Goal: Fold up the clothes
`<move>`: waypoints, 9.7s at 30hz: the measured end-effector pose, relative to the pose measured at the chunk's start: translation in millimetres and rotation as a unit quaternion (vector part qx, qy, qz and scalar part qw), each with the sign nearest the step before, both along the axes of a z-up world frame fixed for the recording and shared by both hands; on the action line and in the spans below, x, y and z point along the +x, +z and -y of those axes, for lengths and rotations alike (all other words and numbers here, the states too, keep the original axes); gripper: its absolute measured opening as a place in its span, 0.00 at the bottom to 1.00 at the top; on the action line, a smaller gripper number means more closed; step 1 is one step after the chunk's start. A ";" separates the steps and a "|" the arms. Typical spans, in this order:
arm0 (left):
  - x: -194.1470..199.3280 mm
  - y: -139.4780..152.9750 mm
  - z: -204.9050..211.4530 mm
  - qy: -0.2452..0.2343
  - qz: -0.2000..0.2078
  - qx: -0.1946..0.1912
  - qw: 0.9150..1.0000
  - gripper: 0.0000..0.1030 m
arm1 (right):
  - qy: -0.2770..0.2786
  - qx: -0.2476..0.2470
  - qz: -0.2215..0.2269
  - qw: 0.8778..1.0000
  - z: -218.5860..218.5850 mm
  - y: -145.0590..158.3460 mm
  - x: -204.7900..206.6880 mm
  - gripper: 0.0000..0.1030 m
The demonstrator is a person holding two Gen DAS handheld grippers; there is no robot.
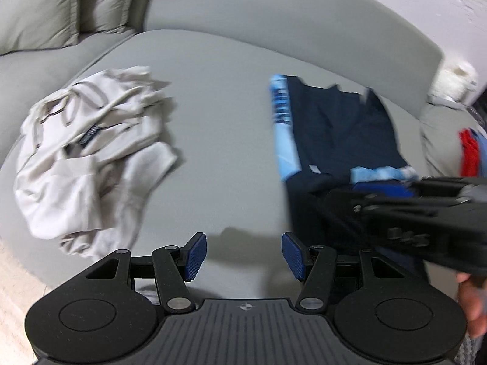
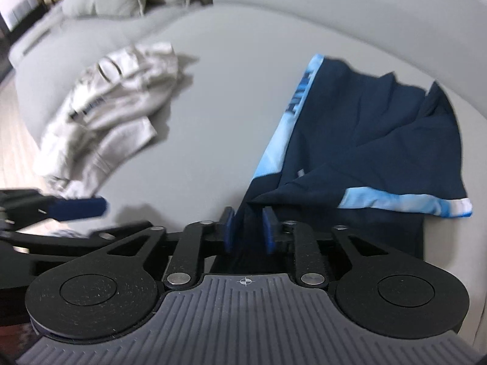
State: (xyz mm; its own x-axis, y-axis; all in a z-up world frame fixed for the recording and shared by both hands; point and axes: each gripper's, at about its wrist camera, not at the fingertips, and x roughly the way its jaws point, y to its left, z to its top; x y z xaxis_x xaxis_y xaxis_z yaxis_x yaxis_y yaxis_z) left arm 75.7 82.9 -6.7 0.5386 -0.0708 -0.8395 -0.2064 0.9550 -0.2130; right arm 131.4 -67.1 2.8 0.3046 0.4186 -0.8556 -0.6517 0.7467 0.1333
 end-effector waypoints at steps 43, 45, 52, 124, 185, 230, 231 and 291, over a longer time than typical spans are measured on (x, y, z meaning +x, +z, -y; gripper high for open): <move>-5.1 30.1 66.0 -0.048 0.005 -0.044 0.998 0.08 | 0.215 -0.151 0.253 0.931 79.1 -21.2 -115.0 0.15; -13.2 32.6 62.3 -0.043 0.003 -0.053 0.998 0.08 | 0.217 -0.142 0.261 0.930 77.8 -14.0 -119.4 0.05; -29.8 10.3 68.1 -0.049 -0.042 -0.036 0.997 0.08 | 0.236 -0.129 0.262 0.927 83.2 9.3 -133.7 0.03; 128.1 -18.8 80.5 -0.147 0.045 0.168 0.974 0.08 | -0.185 0.164 0.018 0.969 78.7 4.7 167.2 0.01; 223.6 -57.7 -8.0 -0.003 0.087 0.056 0.995 0.00 | -0.126 0.093 -0.027 0.987 52.8 -65.6 177.3 0.27; -0.9 -16.2 51.5 0.010 -0.053 0.027 0.998 0.06 | -0.038 0.045 -0.020 0.998 134.1 17.6 -67.3 0.56; -0.8 -19.0 50.1 0.011 -0.061 0.023 0.998 0.07 | -0.035 0.035 -0.025 0.998 133.1 15.8 -67.8 0.56; -56.2 3.9 67.3 -0.029 -0.036 0.048 0.998 0.65 | -0.067 0.045 -0.021 0.997 175.8 30.1 -90.1 0.40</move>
